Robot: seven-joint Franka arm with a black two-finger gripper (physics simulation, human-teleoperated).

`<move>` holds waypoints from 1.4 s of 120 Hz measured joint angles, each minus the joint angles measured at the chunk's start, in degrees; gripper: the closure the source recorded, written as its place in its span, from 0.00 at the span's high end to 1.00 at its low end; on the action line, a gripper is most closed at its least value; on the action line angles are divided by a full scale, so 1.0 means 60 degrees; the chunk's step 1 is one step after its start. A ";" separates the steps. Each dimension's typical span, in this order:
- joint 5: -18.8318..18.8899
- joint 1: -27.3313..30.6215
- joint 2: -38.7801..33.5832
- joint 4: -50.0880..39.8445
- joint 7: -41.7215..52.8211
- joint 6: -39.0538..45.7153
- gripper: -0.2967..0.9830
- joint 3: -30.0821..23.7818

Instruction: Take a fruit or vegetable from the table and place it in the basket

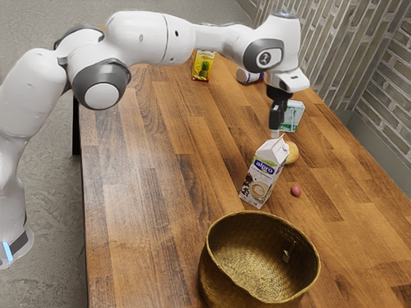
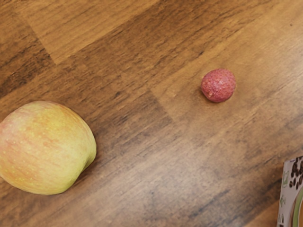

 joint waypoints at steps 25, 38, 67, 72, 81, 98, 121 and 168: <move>0.0004 0.0285 0.0338 0.0010 -0.0001 0.0610 0.75 0.0009; -0.0002 0.0344 0.0572 0.0012 -0.0003 0.0848 0.75 -0.0158; -0.0008 0.0430 0.0847 0.0023 0.0022 0.1711 0.75 -0.0284; -0.0021 0.0520 0.0949 0.0025 0.0040 0.1878 0.75 -0.0291; -0.0177 0.0617 0.1263 0.0106 0.0068 0.2149 0.75 -0.0298; -0.0336 0.0714 0.1729 0.0767 0.0105 0.2459 0.75 -0.0418; -0.0402 0.1147 0.2388 0.1143 0.0145 0.2724 0.75 -0.0608; -0.0418 0.1538 0.2991 0.1572 0.0202 0.3345 0.75 -0.1226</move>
